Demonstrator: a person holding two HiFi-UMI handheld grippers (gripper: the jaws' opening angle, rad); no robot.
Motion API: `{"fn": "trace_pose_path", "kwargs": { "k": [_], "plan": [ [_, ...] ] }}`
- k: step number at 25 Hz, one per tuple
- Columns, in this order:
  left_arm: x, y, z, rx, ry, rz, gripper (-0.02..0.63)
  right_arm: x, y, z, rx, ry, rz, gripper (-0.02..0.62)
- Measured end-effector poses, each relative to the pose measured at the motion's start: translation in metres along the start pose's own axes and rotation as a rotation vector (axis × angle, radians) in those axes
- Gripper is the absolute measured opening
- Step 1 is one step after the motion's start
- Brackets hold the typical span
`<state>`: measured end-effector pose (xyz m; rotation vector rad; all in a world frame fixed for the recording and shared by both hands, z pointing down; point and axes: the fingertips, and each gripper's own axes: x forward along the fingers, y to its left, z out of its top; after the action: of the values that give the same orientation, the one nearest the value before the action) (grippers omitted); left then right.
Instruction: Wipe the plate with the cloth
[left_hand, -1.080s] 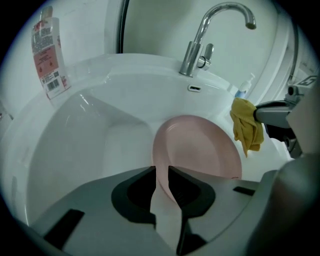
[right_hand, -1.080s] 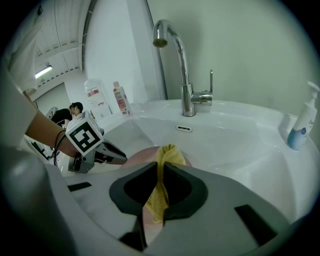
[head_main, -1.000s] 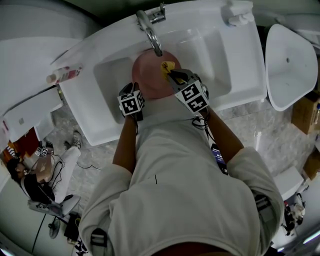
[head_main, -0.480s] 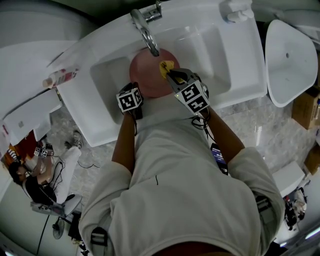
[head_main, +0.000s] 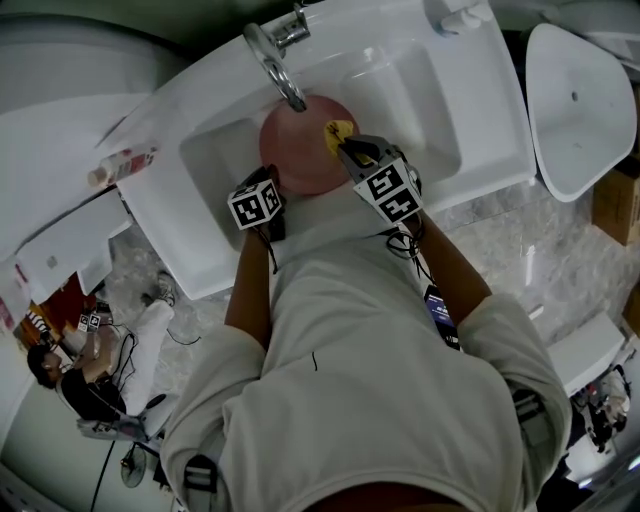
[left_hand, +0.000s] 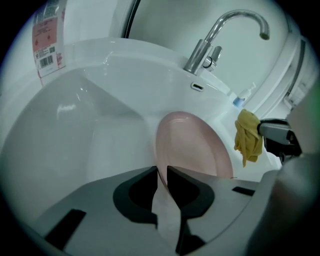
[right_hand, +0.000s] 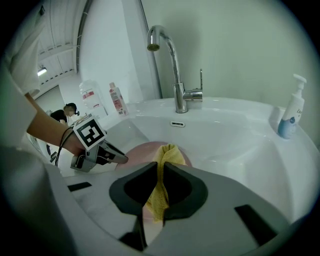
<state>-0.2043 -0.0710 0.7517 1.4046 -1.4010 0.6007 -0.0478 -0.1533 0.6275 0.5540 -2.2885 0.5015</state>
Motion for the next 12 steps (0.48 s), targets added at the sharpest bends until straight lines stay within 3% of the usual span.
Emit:
{"fn": "trace_pose_path", "kwargs": {
  "k": [12],
  "plan": [
    [-0.035, -0.021, 0.026, 0.057, -0.061, -0.024, 0.071, -0.002, -0.001, 0.003, 0.010, -0.023, -0.019, 0.040]
  ]
}}
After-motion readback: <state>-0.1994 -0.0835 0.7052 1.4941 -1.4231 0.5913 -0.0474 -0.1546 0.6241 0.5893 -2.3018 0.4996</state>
